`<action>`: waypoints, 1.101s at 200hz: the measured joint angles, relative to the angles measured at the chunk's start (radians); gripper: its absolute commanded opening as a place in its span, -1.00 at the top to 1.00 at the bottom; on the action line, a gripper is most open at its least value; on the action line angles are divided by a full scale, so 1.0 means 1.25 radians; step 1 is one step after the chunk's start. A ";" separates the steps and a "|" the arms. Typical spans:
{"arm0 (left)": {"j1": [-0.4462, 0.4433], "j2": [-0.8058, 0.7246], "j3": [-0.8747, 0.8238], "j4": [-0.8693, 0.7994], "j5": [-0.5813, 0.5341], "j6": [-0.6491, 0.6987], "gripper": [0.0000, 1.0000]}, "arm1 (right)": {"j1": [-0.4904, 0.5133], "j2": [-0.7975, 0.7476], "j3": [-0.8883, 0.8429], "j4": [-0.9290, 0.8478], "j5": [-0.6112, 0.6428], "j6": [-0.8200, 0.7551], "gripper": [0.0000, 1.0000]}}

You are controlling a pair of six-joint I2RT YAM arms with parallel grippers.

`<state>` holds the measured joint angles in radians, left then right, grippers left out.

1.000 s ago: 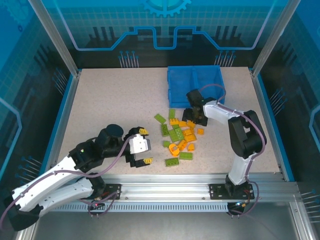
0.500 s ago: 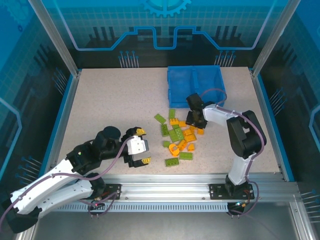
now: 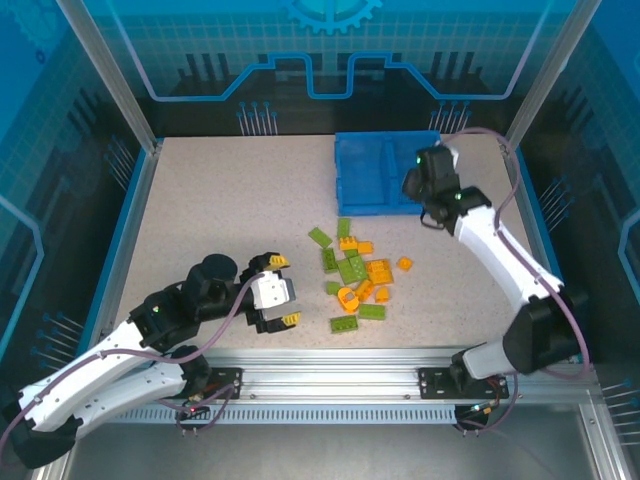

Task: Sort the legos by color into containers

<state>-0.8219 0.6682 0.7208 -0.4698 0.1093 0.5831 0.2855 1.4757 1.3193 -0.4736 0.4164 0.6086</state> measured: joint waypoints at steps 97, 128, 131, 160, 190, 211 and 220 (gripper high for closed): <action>0.001 -0.001 0.000 0.027 -0.076 -0.052 -0.98 | -0.092 0.631 0.543 -0.154 -0.013 0.015 0.12; 0.001 0.006 0.000 0.027 -0.076 -0.056 -0.97 | -0.106 0.690 0.602 -0.222 -0.031 0.025 -0.12; 0.001 0.007 0.000 0.027 -0.076 -0.057 -0.97 | -0.107 0.693 0.607 -0.226 -0.032 0.029 -0.13; 0.001 0.018 0.000 0.027 -0.076 -0.062 -0.97 | -0.108 0.694 0.619 -0.251 -0.043 0.027 -0.19; 0.001 0.020 0.000 0.027 -0.076 -0.064 -0.97 | -0.108 0.658 0.603 -0.261 -0.049 0.024 -0.18; 0.001 0.020 0.000 0.027 -0.075 -0.064 -0.98 | -0.108 0.544 0.493 -0.236 -0.052 0.021 -0.19; 0.001 0.020 0.000 0.027 -0.074 -0.064 -0.97 | -0.108 0.479 0.430 -0.222 -0.056 0.021 -0.20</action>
<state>-0.8207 0.6930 0.7204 -0.4355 0.0170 0.5034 0.1501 2.0743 1.8565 -0.7506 0.3470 0.6353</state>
